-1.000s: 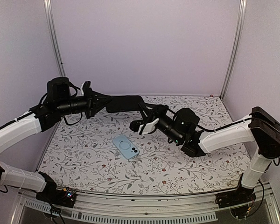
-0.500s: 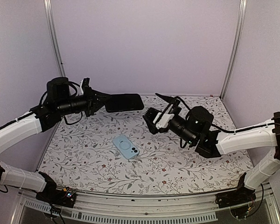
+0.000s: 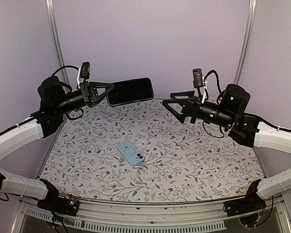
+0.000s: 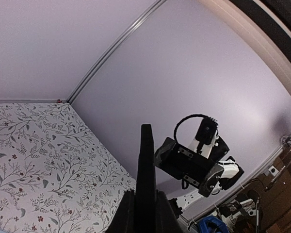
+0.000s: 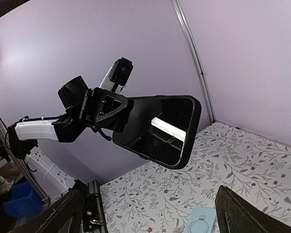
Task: Take the phone out of the phone case
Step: Pass from the left arm to the right
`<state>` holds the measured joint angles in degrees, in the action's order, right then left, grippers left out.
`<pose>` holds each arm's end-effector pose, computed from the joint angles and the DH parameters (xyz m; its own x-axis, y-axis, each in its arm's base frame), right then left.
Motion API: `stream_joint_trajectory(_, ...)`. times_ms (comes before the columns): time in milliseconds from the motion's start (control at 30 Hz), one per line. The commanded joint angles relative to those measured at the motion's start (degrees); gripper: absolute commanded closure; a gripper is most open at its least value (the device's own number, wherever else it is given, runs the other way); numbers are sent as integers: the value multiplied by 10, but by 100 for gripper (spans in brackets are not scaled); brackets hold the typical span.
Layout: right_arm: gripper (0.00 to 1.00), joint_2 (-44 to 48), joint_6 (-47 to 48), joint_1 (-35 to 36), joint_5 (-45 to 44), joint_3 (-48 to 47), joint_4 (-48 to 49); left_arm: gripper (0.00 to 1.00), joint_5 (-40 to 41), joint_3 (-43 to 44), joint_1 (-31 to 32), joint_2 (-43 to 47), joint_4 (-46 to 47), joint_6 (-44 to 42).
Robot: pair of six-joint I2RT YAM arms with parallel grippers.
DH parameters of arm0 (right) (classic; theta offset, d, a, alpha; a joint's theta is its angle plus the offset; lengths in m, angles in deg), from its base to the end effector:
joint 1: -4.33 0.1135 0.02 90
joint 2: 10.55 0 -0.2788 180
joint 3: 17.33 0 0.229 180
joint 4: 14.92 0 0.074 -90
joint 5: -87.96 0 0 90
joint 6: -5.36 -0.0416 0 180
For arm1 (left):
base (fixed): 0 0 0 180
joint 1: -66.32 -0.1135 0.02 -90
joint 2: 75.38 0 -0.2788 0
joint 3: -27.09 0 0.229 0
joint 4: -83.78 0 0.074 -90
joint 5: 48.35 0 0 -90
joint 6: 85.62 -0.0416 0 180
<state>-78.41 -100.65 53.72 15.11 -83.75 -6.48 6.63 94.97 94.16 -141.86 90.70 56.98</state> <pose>0.1578 0.2029 0.3799 -0.1764 0.1992 -0.9640 -0.9023 0.3588 0.2392 0.2051 -0.1353 0.3904 -0.6250 -0.4057 -0.6670 0.6389 0.2251 -0.7356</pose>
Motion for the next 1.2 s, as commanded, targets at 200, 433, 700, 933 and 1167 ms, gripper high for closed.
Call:
stream_joint_trajectory(200,16,-110,-293,-15,152,-98,50,100,-64,-28,-2,22,195,28)
stream_joint_trajectory(433,39,-163,-333,-15,188,-131,116,100,-64,-46,2,26,234,43)
stream_joint_trajectory(700,61,-204,-339,-4,205,-181,137,100,-51,-59,7,26,256,48)
stream_joint_trajectory(933,75,-218,-331,2,214,-201,140,100,-44,-64,9,32,257,46)
stream_joint_trajectory(1167,98,-221,-325,4,226,-194,147,100,-48,-69,10,38,257,44)
